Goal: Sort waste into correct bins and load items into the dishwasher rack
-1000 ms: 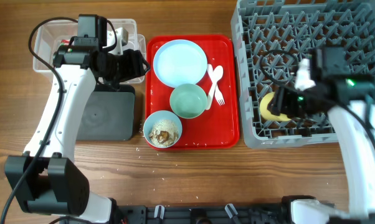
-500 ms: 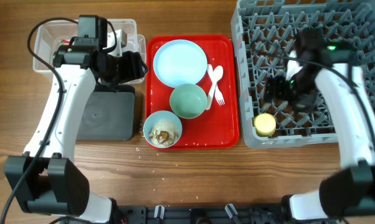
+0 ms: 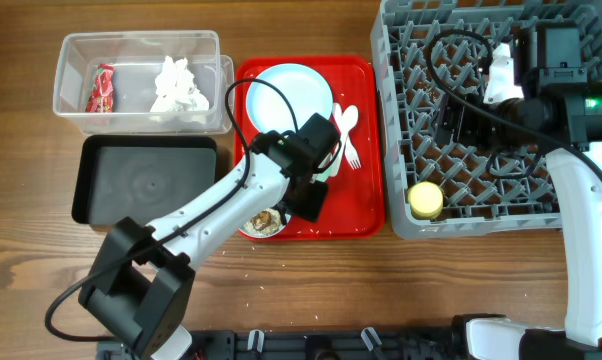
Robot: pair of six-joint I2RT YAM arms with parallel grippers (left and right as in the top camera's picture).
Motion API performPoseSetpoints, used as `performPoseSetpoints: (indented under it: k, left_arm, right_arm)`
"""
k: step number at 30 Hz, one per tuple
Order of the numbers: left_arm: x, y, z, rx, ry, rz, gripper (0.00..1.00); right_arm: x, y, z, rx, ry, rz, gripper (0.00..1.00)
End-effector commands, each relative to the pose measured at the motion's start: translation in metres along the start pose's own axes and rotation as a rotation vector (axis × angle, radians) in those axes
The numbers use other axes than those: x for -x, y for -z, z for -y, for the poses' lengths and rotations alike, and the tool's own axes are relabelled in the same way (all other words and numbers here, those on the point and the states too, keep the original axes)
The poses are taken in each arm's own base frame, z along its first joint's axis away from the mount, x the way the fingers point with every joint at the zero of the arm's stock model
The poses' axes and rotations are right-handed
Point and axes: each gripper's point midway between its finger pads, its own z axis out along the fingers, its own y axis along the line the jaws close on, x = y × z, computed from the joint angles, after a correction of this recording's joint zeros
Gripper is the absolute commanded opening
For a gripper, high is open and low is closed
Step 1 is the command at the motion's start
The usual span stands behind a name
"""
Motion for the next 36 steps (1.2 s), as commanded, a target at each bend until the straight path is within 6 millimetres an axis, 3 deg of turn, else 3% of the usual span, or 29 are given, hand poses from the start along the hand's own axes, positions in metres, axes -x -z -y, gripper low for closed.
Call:
performPoseSetpoints:
  k: [1, 6, 9, 11, 13, 16, 19, 21, 25, 26, 33, 36]
  left_arm:
    - [-0.005, -0.019, -0.015, 0.056, -0.003, 0.012, 0.49]
    - [-0.014, -0.04, -0.027, 0.094, -0.002, 0.022, 0.4]
    - [-0.014, -0.041, -0.03, 0.114, -0.002, 0.025, 0.27]
    - [-0.014, -0.041, -0.03, 0.114, -0.002, 0.025, 0.09]
    - [-0.014, -0.036, -0.026, 0.097, 0.003, 0.015, 0.04]
    - [-0.008, -0.012, -0.01, 0.027, 0.004, 0.019, 0.04]
    - [0.002, 0.034, 0.0, -0.039, 0.015, 0.072, 0.04]
    - [0.004, 0.065, -0.008, -0.098, 0.062, 0.12, 0.04]
    - [0.006, 0.103, -0.071, -0.154, 0.279, 0.197, 0.04]
    - [0.007, 0.109, -0.102, -0.24, 0.322, 0.214, 0.04]
    - [0.005, 0.115, -0.189, -0.635, 0.492, 0.365, 0.04]
    - [0.003, 0.101, -0.216, -0.796, 0.596, 0.41, 0.04]
  right_arm:
    - [0.0, -0.003, -0.003, 0.012, 0.007, -0.009, 0.88]
    - [0.0, -0.003, -0.003, 0.012, 0.014, -0.009, 0.89]
    - [0.0, -0.003, -0.003, 0.012, 0.014, -0.009, 0.88]
    - [0.0, -0.003, -0.003, 0.012, 0.013, -0.009, 0.88]
    - [0.0, -0.003, -0.003, 0.012, 0.014, -0.009, 0.89]
    - [0.001, -0.003, -0.003, 0.013, 0.014, -0.006, 0.89]
    - [0.0, -0.003, -0.003, 0.013, 0.031, -0.008, 0.88]
    - [0.001, -0.003, -0.003, 0.013, 0.032, -0.008, 0.89]
    - [0.001, -0.003, -0.003, 0.013, 0.033, -0.008, 0.88]
    - [0.001, -0.003, -0.003, 0.013, 0.032, -0.008, 0.88]
    - [0.001, -0.003, -0.003, 0.014, 0.033, -0.004, 0.89]
    - [0.002, -0.003, -0.003, 0.014, 0.033, -0.003, 0.89]
